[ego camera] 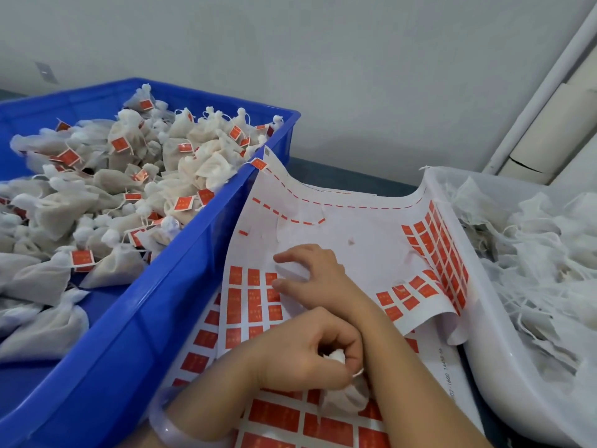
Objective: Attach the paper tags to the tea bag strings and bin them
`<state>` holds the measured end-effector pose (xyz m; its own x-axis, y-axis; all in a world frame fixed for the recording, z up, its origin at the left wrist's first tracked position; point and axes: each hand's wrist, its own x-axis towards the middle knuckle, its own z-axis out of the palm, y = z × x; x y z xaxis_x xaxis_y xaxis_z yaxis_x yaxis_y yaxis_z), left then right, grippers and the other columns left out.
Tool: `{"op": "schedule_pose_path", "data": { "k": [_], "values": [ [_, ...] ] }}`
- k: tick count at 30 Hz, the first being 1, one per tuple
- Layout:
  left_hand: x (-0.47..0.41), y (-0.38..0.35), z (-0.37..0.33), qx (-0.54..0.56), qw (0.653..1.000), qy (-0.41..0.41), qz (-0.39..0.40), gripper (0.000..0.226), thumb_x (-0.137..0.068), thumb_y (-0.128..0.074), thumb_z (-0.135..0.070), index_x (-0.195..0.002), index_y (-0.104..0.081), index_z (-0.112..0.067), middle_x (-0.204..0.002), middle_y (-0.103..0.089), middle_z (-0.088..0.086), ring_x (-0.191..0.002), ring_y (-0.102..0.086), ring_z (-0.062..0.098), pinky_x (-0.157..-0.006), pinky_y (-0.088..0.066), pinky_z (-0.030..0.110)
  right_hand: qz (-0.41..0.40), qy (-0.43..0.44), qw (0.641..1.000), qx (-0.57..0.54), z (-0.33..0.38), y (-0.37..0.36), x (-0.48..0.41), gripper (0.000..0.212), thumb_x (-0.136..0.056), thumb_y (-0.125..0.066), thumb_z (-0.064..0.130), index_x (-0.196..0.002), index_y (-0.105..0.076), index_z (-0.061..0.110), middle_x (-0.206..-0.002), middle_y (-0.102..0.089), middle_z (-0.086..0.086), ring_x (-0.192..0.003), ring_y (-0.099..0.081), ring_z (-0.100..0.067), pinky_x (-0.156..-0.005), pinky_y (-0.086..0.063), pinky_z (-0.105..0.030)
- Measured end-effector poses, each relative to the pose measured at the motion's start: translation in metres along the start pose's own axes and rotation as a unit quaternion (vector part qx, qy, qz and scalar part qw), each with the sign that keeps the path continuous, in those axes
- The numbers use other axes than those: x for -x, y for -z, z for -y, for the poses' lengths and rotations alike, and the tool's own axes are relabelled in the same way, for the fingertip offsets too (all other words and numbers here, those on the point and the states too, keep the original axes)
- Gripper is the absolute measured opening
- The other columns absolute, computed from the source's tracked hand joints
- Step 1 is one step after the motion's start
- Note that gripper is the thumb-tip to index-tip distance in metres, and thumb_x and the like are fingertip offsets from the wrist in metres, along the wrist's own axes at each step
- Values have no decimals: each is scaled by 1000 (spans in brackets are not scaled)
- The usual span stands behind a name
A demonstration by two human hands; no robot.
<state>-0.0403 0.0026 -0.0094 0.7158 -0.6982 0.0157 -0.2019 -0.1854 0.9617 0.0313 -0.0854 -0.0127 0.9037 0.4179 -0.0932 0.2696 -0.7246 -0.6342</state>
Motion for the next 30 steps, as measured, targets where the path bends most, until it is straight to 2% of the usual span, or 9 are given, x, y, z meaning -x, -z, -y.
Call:
{"op": "schedule_pose_path", "data": {
  "k": [4,11,15,19,22,27,30],
  "values": [
    [2,-1,1,-11,1000,8,-3,20,-73,-52,-4,-65,-57,-22,-63,-51,-10,-63,-45,17,-62,-39,33,-3,7,999,43,-6,-7,-6,33,-84,-61,45,-116,-56,39,-138,-34,9,-129,-22,-12,-106,-15,-37],
    [1,-1,4,-23,999,19,-19,12,-71,-52,-5,-71,-62,-10,-64,-53,-6,-64,-46,18,-62,-40,33,-10,3,999,35,-9,-11,-11,13,-77,-70,43,-86,-61,39,-135,-35,12,-127,-24,-11,-100,-16,-31],
    [1,-1,5,-24,999,26,-12,13,-70,-52,-5,-71,-62,-13,-63,-53,-8,-63,-47,16,-60,-40,31,-18,4,999,51,-12,-13,-13,35,-77,-69,45,-109,-58,35,-137,-35,11,-127,-24,-11,-103,-17,-32],
    [0,0,6,-25,999,24,-16,12,-70,-52,-5,-72,-62,-11,-65,-54,-6,-65,-47,20,-61,-41,34,-16,5,999,33,-10,-11,-11,28,-77,-71,44,-102,-62,36,-136,-36,11,-126,-25,-11,-104,-18,-33],
    [0,-1,6,-25,999,25,-15,12,-70,-52,-6,-72,-62,-11,-64,-53,-8,-63,-47,18,-60,-41,32,-18,5,999,29,-10,-11,-11,23,-76,-72,42,-91,-55,38,-136,-36,11,-126,-26,-11,-102,-18,-32],
    [1,-1,6,-27,999,27,-13,13,-70,-52,-7,-71,-63,-14,-64,-53,-6,-63,-48,18,-61,-41,34,-15,2,999,50,-11,-12,-13,34,-77,-70,44,-108,-60,35,-138,-35,10,-127,-25,-12,-105,-18,-34],
    [0,-1,6,-26,999,23,-17,11,-70,-52,-6,-71,-62,-11,-64,-53,-6,-64,-48,19,-62,-41,35,-18,-1,999,27,-10,-12,-12,15,-75,-73,42,-84,-63,37,-135,-37,12,-125,-26,-11,-100,-18,-32]
  ]
}}
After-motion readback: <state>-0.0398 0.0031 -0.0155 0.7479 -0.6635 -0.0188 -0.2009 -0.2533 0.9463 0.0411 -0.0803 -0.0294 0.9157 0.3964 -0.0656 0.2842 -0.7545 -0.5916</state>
